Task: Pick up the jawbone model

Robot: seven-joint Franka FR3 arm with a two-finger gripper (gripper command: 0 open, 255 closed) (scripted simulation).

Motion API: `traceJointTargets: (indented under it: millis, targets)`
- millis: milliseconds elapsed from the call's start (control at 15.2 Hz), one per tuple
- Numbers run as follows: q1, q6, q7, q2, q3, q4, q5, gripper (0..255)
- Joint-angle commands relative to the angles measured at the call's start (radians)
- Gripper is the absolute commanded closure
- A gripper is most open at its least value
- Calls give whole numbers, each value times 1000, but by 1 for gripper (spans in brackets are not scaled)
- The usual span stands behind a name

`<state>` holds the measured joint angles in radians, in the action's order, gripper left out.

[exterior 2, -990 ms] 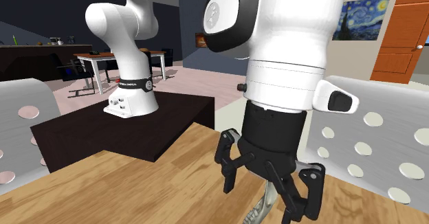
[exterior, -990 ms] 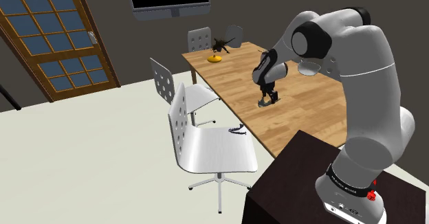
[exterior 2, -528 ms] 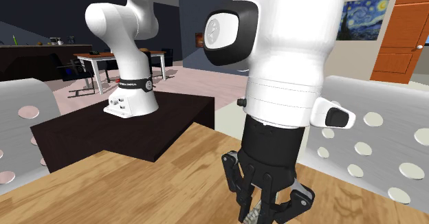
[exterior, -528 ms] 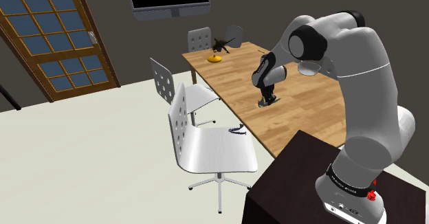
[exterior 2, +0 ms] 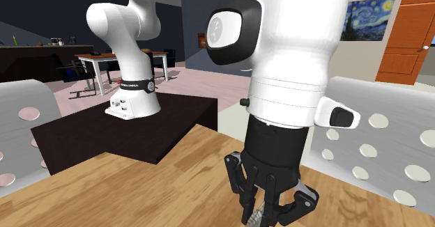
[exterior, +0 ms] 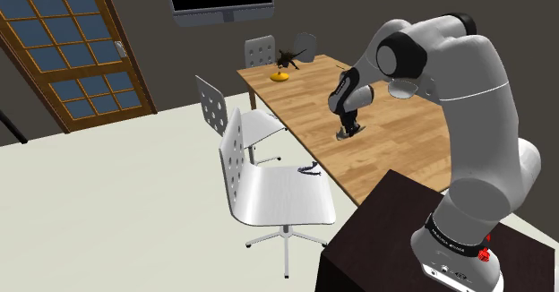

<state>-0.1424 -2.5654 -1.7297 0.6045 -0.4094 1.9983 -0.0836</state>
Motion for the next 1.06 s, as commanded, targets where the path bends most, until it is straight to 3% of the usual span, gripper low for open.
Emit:
traceJointTargets:
  millis: [0, 990]
  targets:
    - [5, 14, 1, -17, -6, 2, 6, 255]
    - [46, 142, 18, -155, -57, 8, 62, 255]
